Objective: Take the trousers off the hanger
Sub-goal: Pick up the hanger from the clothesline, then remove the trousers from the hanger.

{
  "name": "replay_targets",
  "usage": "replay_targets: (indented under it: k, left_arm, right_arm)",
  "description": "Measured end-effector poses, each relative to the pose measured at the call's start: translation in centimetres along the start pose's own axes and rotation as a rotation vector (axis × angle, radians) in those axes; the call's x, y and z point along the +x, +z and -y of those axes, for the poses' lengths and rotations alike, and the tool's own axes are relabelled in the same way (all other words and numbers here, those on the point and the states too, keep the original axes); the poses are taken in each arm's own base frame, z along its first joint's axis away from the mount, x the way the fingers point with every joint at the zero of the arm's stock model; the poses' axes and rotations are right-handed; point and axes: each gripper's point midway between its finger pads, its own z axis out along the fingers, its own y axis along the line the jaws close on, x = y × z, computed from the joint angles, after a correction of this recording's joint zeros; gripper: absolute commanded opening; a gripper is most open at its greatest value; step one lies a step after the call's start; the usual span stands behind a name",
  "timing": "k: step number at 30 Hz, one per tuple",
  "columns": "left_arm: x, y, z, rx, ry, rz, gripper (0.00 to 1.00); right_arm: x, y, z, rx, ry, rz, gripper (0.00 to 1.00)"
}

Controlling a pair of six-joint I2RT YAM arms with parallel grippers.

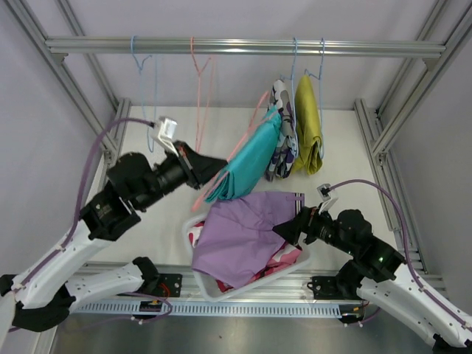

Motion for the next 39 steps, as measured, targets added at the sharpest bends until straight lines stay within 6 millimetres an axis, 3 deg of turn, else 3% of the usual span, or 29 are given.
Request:
replay_targets:
  k: [2,5,8,10,17,20,23,26,28,29,30,33,39]
  left_arm:
    - [3.7,-0.6,-1.2,0.003,-0.012,-0.063,0.01]
    - [11.3,-0.4,-4.4,-0.028,-0.035,-0.200,0.01]
    - [17.7,-0.4,-6.9,-0.087,-0.030,-0.348,0.00]
    - [20.1,-0.6,-7.3,-0.100,-0.020,-0.404,0.00]
    - [22.1,-0.1,-5.8,-0.075,-0.002,-0.428,0.01]
    - [23.0,0.1,-5.6,-0.078,0.005,-0.447,0.01]
    - [23.3,0.2,-5.5,-0.079,0.009,-0.449,0.00]
    - [23.4,0.2,-5.4,-0.082,0.007,-0.445,0.01]
    - [23.2,0.2,-5.5,-0.087,0.008,-0.438,0.01]
    - [23.2,0.1,-5.5,-0.087,0.009,-0.436,0.00]
    - [23.2,0.1,-5.6,-0.088,0.009,-0.432,0.00]
    - [23.2,-0.1,-6.0,-0.104,0.009,-0.426,0.00]
    - [23.5,-0.6,-6.0,-0.104,0.013,-0.430,0.01]
  right_arm:
    - [-0.2,0.1,-0.3,-0.012,-0.001,0.008,0.99]
    - [-0.3,0.4,-0.6,-0.029,0.000,0.011,1.00]
    - [-0.4,0.7,-1.0,-0.050,-0.002,0.006,0.99]
    - [-0.7,0.7,-1.8,-0.083,-0.009,0.016,0.99]
    - [-3.4,1.1,-4.3,-0.152,-0.026,0.097,0.99]
    - [-4.2,2.5,-4.8,-0.161,-0.025,0.110,0.97]
    - [-4.3,4.3,-4.6,-0.157,-0.022,0.103,0.85]
    - [-4.1,6.3,-4.1,-0.134,-0.018,0.078,0.82]
    - [-4.0,7.4,-3.9,-0.117,-0.020,0.059,0.66]
    - [-4.0,7.9,-3.8,-0.113,-0.022,0.055,0.54]
    - [-4.0,8.2,-3.8,-0.112,-0.025,0.056,0.30]
    - [-4.6,8.2,-5.2,-0.158,-0.026,0.076,0.02]
    - [-6.0,8.0,-6.2,-0.173,-0.020,0.121,0.00]
